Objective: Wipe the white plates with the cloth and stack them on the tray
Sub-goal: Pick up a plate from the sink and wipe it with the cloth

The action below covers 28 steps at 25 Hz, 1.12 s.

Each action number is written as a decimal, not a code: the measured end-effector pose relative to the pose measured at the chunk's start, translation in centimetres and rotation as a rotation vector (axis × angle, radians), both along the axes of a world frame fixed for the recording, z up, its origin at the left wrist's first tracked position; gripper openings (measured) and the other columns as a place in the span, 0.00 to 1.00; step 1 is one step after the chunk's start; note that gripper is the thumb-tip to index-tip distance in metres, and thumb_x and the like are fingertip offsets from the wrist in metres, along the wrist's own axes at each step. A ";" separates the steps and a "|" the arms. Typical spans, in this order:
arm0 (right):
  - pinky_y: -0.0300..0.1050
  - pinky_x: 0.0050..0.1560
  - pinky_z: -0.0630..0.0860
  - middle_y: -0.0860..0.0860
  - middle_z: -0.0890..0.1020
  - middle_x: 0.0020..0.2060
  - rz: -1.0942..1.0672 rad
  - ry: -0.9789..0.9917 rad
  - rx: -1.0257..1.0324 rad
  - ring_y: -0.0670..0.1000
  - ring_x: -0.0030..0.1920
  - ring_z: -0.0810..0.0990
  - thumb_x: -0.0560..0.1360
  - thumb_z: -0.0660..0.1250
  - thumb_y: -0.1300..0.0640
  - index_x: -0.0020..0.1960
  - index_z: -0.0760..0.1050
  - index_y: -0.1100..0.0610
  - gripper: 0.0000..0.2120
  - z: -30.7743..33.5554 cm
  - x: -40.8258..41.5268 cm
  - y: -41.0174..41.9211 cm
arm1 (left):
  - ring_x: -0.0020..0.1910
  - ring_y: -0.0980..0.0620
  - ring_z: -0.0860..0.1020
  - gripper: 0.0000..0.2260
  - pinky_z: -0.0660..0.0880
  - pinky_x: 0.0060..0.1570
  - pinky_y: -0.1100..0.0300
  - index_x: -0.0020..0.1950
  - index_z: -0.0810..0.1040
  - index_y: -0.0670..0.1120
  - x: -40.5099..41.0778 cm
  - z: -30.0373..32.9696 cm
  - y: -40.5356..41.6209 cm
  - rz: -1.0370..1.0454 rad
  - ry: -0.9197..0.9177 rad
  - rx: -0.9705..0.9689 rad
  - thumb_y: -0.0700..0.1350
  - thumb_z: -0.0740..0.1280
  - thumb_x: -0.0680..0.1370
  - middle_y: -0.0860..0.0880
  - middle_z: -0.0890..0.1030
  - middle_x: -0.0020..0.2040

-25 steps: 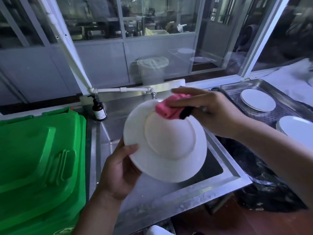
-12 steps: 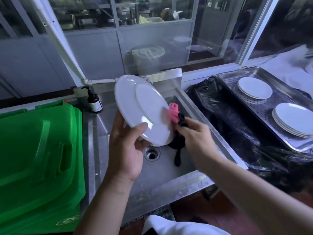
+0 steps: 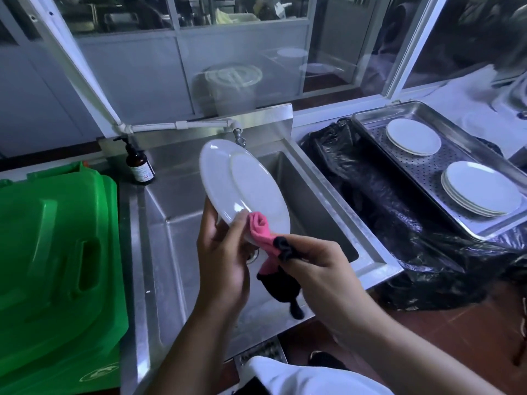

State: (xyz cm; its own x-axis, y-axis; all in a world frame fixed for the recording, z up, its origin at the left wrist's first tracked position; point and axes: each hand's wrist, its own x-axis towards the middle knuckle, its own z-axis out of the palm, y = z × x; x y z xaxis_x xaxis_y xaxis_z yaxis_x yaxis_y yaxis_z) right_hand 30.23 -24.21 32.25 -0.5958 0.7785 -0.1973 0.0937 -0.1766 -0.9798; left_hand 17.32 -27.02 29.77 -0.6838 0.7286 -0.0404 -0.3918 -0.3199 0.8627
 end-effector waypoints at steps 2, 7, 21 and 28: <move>0.68 0.42 0.77 0.64 0.85 0.42 0.089 -0.054 0.000 0.70 0.42 0.83 0.79 0.64 0.68 0.48 0.86 0.53 0.15 0.5 1.3 1.2 | 0.46 0.49 0.83 0.20 0.80 0.37 0.56 0.68 0.77 0.51 -0.5 -0.1 -0.1 -0.022 -0.094 -0.003 0.33 0.62 0.81 0.49 0.86 0.52; 0.35 0.31 0.75 0.44 0.84 0.34 -0.124 -0.189 0.376 0.42 0.31 0.78 0.78 0.64 0.69 0.52 0.86 0.49 0.18 0.6 2.5 4.3 | 0.53 0.49 0.83 0.21 0.82 0.41 0.51 0.70 0.76 0.55 0.1 -1.2 -0.4 -0.075 -0.282 -0.086 0.37 0.63 0.81 0.49 0.85 0.58; 0.48 0.38 0.82 0.43 0.84 0.58 0.179 -0.477 1.223 0.51 0.51 0.85 0.70 0.54 0.62 0.65 0.79 0.50 0.28 -7.0 0.1 3.5 | 0.46 0.41 0.83 0.12 0.84 0.43 0.51 0.61 0.78 0.35 -0.4 -3.9 -0.5 -0.140 -0.618 -0.330 0.39 0.66 0.80 0.33 0.82 0.53; 0.50 0.33 0.80 0.55 0.86 0.38 -0.249 -0.282 -0.034 0.57 0.34 0.83 0.70 0.68 0.75 0.45 0.85 0.53 0.18 -7.6 0.6 8.9 | 0.60 0.53 0.81 0.20 0.74 0.59 0.60 0.68 0.78 0.53 -5.0 -6.3 -1.0 -0.108 0.075 -0.544 0.39 0.71 0.78 0.48 0.82 0.63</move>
